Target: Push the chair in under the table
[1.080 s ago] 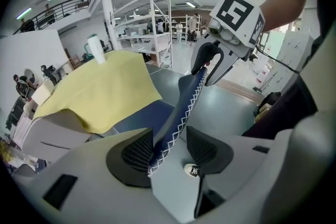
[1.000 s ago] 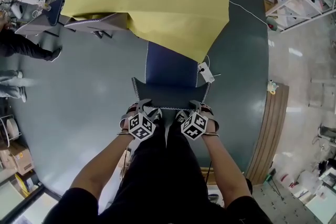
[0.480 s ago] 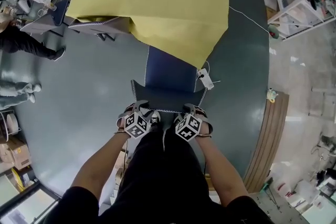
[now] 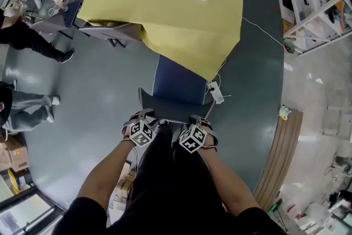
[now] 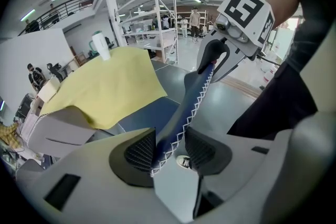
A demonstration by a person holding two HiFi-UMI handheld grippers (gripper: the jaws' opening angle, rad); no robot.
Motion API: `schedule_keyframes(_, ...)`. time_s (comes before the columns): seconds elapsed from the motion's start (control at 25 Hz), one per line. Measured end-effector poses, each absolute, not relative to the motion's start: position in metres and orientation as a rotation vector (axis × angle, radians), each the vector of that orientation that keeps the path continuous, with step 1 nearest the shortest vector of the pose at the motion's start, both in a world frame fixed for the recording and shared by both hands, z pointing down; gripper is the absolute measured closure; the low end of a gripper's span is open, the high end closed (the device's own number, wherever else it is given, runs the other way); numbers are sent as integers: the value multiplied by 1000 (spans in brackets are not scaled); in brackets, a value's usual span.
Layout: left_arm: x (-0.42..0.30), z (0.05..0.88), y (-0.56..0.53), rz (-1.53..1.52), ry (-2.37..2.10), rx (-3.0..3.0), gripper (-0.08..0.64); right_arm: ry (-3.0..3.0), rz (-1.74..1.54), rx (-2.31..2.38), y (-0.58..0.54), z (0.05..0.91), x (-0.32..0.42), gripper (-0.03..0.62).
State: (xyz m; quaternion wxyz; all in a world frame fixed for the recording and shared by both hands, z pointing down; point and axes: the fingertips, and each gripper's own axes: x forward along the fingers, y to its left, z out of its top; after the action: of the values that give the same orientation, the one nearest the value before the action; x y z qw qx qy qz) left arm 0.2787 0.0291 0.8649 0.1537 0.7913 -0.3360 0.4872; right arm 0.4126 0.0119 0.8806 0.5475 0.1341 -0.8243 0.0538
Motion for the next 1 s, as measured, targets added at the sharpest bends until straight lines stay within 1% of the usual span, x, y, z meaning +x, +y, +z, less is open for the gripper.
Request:
schedule_keyframes(0.56, 277, 857, 22, 1382, -964, 2296, 382, -1954, 110, 342, 3, 874, 410, 443)
schedule_keyframes(1.0, 277, 862, -31, 1370, -957, 2302, 383, -1933, 113, 351, -51, 877, 410, 445)
